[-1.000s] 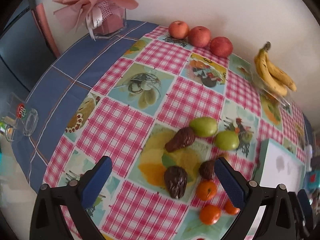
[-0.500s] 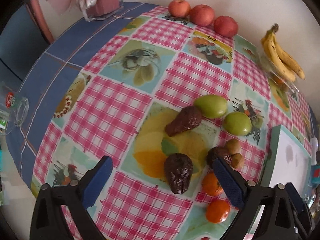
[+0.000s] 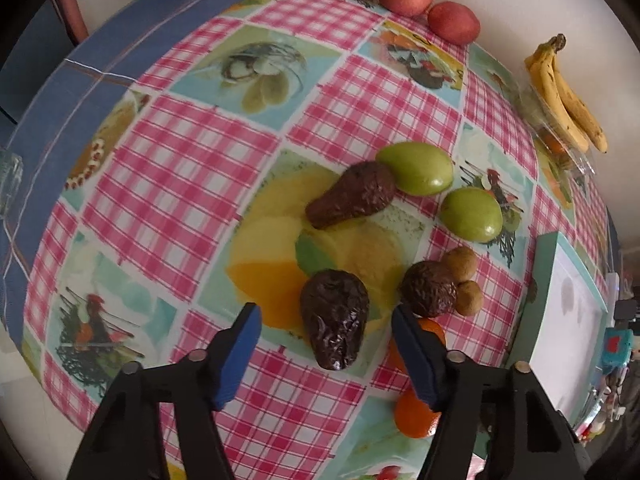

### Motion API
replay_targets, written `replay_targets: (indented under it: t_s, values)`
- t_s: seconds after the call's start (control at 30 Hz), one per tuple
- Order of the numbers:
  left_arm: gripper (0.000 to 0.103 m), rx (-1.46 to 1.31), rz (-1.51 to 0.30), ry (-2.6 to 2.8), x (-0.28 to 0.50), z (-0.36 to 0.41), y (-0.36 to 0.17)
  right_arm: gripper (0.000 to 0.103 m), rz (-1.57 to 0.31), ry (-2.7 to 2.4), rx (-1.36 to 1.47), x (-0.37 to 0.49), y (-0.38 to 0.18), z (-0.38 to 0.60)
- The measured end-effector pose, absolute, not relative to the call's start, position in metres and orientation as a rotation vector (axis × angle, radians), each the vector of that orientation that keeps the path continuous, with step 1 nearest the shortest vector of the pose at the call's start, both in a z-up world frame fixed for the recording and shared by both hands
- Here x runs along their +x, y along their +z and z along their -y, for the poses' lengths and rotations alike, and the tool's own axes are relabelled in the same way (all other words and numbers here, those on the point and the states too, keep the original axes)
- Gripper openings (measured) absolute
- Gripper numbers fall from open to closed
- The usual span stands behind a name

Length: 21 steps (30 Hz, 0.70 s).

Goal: Organize fruits
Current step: 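Grasp a dark wrinkled date with the left tool while the right tool grasps an orange, then carry the date and orange into the white tray and open both tools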

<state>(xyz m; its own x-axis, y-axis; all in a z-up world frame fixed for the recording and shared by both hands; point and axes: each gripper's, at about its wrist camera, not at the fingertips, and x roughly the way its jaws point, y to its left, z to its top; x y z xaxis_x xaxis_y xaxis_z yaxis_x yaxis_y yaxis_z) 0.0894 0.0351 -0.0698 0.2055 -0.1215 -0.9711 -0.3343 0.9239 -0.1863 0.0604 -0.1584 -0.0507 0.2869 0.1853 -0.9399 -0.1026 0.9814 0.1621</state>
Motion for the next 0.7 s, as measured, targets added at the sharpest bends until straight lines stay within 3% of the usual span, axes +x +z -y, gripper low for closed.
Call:
replay_targets:
  t_s: [0.3,0.7]
  values:
    - [0.037,-0.457,-1.363,0.137,0.088,-0.038,-0.074,0.041,-1.312,0.191,0.047,0.060,-0.064,0.153]
    - [0.037,-0.497,-1.239,0.102,0.079,-0.046,-0.040,0.037,-1.311,0.193,0.061,0.059,-0.064,0.155]
